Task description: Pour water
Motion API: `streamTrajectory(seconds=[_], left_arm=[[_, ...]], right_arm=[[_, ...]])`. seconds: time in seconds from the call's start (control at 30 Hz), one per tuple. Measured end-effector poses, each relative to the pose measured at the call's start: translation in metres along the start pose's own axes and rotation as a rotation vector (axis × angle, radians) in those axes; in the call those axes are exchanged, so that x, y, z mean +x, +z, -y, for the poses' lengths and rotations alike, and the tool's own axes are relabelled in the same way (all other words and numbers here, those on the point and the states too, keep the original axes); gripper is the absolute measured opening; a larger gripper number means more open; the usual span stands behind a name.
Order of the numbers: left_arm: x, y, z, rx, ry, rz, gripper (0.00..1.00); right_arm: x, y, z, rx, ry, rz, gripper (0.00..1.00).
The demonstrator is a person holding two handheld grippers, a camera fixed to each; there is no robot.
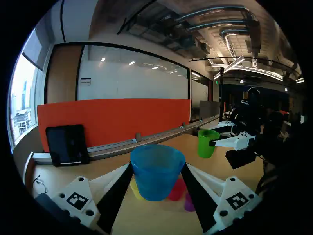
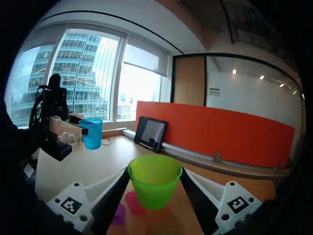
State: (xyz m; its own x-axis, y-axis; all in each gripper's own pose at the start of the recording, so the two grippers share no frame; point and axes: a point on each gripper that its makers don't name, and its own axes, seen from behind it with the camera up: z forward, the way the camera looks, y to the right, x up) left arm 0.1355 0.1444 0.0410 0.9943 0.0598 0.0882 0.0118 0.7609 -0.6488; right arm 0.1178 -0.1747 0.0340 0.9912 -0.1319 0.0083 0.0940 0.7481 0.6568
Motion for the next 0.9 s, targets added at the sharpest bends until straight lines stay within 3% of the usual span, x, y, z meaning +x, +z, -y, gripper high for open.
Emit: streamTrajectory(seconds=[0.37,0.9], left_arm=[[0.022,-0.003,-0.003,0.011,0.052,-0.044,0.86],[0.043,-0.004,-0.004,0.037,0.177,-0.07,0.86]], right_arm=[[0.009,0.002,0.022,0.054,0.014,-0.025,0.93],[0.017,0.012,0.062,0.145,0.022,-0.054,0.93]])
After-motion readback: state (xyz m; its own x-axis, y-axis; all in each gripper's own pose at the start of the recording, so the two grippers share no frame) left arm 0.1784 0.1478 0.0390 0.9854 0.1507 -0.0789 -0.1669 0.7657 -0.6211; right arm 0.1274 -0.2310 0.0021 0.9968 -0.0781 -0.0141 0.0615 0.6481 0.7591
